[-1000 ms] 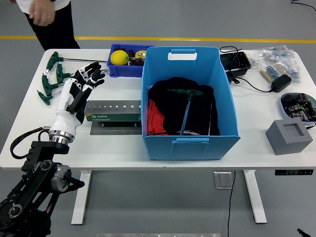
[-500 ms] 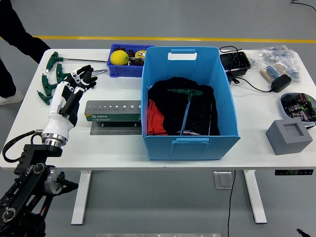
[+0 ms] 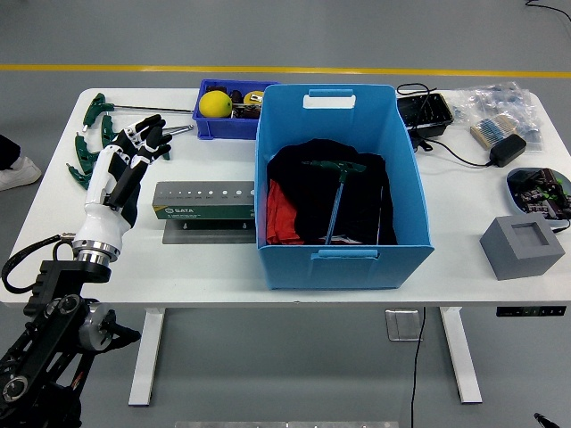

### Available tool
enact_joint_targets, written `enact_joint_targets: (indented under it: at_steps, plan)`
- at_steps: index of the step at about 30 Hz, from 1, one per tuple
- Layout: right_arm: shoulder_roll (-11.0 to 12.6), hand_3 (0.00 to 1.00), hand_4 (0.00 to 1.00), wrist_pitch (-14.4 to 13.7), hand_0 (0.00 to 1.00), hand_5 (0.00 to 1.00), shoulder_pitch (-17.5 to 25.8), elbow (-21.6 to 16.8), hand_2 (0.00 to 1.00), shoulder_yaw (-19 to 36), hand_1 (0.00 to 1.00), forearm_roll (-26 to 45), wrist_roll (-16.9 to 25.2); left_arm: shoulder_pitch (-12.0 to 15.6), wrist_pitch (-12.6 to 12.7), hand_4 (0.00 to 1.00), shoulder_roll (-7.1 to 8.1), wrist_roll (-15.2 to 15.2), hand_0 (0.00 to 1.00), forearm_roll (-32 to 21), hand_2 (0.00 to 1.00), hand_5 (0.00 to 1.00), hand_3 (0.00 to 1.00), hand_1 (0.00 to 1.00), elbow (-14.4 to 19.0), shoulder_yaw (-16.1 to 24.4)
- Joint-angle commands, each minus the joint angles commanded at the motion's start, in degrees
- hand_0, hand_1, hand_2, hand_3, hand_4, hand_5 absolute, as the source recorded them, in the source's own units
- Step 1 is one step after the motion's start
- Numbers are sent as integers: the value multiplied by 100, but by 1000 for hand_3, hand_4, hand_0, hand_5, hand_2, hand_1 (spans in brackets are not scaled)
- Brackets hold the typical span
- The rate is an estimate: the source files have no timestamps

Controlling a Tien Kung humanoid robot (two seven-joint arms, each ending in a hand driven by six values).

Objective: Lift tool from toolbox,place it in box,lift tool from toolbox,place it in box

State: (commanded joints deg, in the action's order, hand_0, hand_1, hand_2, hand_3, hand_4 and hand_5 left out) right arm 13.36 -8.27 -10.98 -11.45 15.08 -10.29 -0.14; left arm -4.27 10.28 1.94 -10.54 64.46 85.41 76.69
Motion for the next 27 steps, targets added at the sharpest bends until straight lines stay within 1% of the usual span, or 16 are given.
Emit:
enact_joint_targets:
  at_steps: [4, 8, 10, 13, 18, 20, 24, 27]
  plan:
    - [5, 569, 767, 1, 674, 718, 9, -1, 721, 30, 656, 14, -15, 14, 17, 897, 24, -6, 757, 1, 831, 600, 753, 759, 5, 10]
    - [-2, 569, 765, -4, 674, 719, 14, -8, 721, 98, 655, -128, -50, -30, 24, 896, 50, -6, 757, 1, 831, 600, 752, 760, 8, 30]
    - [-14, 569, 765, -4, 674, 719, 30, -11, 721, 128, 655, -183, -66, -36, 1, 896, 42, 2, 757, 21, 831, 600, 752, 760, 13, 49]
    - [-31, 568, 765, 6, 671, 720, 45, -20, 720, 177, 655, -305, -94, -4, -100, 895, 11, 63, 756, 122, 831, 601, 752, 760, 22, 160]
    - [-49, 568, 765, 15, 671, 720, 58, -28, 719, 225, 655, -428, -116, 87, -100, 895, -27, 76, 757, 134, 831, 602, 755, 760, 49, 312]
    - [-61, 568, 765, 11, 671, 720, 71, -26, 719, 212, 655, -403, -110, 104, -95, 895, 2, 71, 757, 132, 831, 602, 755, 760, 60, 331]
    - [-102, 568, 765, -3, 670, 720, 124, -11, 719, 36, 655, -107, -29, 145, -100, 895, 112, 67, 757, 132, 834, 603, 754, 760, 109, 326]
    - [-119, 568, 765, -2, 670, 720, 135, -4, 719, -15, 655, -41, -6, 182, -128, 895, 147, 85, 757, 142, 834, 603, 754, 760, 126, 316]
